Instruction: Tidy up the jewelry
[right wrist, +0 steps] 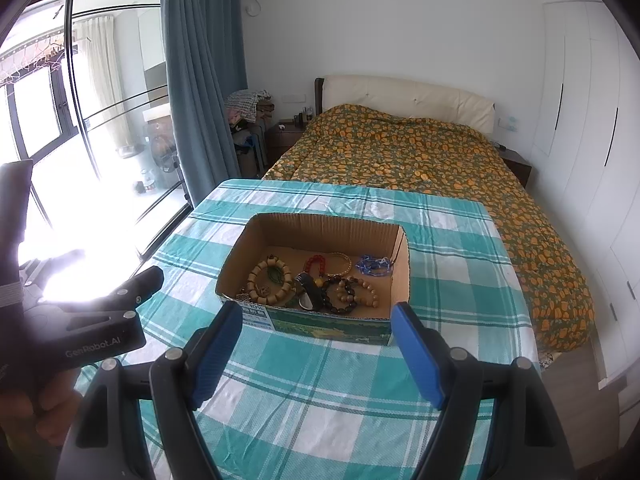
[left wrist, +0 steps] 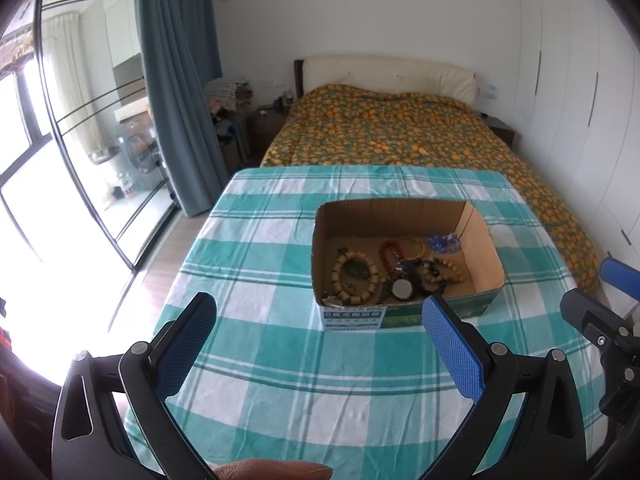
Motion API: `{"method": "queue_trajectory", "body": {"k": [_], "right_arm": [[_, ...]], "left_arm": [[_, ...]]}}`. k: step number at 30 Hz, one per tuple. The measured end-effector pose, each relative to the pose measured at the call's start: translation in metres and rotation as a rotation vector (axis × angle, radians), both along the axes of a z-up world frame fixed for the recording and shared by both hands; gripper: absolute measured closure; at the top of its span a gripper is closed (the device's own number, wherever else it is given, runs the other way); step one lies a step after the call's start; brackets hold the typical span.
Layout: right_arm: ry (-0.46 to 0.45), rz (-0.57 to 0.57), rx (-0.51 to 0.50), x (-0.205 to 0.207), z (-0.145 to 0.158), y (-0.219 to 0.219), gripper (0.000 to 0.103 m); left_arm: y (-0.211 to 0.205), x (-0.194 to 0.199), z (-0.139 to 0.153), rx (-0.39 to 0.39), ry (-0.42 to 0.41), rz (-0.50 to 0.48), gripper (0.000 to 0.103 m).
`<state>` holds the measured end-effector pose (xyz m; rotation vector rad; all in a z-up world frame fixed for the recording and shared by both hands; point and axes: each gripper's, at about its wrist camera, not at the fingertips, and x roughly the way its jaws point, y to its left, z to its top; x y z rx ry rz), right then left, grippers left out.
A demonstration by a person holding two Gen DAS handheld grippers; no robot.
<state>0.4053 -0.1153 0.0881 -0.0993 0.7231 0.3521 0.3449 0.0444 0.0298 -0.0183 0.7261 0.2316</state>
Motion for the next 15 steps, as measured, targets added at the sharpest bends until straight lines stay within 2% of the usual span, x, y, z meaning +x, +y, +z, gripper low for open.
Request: {"method": "queue_trajectory", "body": {"k": [10, 15], "right_arm": [[0.018, -0.014, 0.006, 0.000, -0.008, 0.000, 0.025], [0.054, -0.027, 0.007, 0.000, -0.021, -0.008, 0.024]], "left_arm": [[0.002, 0.001, -0.008, -0.032, 0.015, -0.030, 0.000], [0.003, -0.002, -0.010, 0.005, 0.016, -0.023, 0.000]]}}
